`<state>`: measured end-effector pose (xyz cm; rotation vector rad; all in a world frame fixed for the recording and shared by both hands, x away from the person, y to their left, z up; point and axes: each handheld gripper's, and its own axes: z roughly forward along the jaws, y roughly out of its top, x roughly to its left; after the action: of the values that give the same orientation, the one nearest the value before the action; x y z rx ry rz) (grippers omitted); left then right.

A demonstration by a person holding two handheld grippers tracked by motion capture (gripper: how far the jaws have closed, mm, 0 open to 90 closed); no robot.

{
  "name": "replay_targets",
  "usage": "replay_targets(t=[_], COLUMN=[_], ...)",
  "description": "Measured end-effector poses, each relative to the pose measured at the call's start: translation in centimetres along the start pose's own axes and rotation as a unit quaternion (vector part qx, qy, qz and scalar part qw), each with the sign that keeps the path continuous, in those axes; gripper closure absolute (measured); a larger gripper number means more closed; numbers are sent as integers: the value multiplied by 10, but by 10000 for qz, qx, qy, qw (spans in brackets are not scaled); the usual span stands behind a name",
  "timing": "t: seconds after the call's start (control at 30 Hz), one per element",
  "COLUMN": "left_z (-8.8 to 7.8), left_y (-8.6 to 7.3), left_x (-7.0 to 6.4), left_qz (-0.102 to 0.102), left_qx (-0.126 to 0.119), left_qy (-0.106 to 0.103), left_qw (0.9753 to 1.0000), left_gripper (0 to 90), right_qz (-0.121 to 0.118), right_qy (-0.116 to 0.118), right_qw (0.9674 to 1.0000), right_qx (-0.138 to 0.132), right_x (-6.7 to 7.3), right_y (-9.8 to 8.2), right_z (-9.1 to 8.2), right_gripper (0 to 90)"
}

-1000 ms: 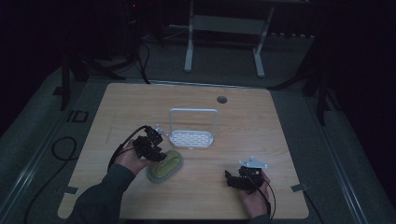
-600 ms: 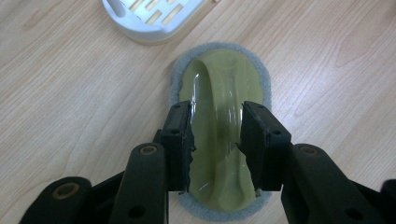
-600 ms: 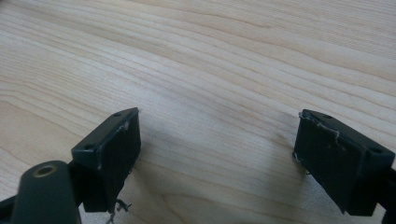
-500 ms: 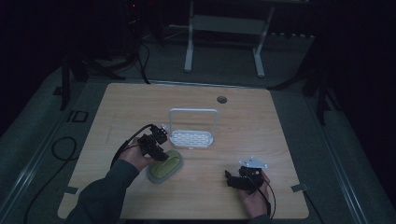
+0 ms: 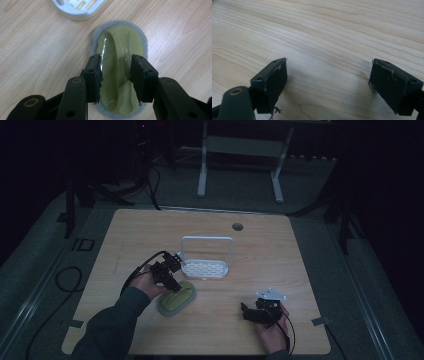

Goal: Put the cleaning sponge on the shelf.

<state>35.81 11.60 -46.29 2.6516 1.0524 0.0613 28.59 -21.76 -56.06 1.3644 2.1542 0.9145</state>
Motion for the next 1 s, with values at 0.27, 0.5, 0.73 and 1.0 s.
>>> replay_targets(t=[0.27,0.5,0.73,1.0], left_z=[-3,-1,3,10], left_y=[7,13,17,19], left_x=[0,-2,-4,-6], left_qz=[-42,-62,-11,56], left_qx=[119,287,455,652], left_qy=[-46,-118,-161,-153], left_qw=[9999,9995,9988,9977], left_gripper=[593,576,568,553], right_qz=[0,-1,1,0], right_qy=[0,-1,0,0], right_qw=[10000,10000,10000,10000], right_qx=[0,0,1,1], right_x=[0,0,0,0], right_y=[0,0,0,0], right_z=[0,0,0,0], right_gripper=[143,143,143,143])
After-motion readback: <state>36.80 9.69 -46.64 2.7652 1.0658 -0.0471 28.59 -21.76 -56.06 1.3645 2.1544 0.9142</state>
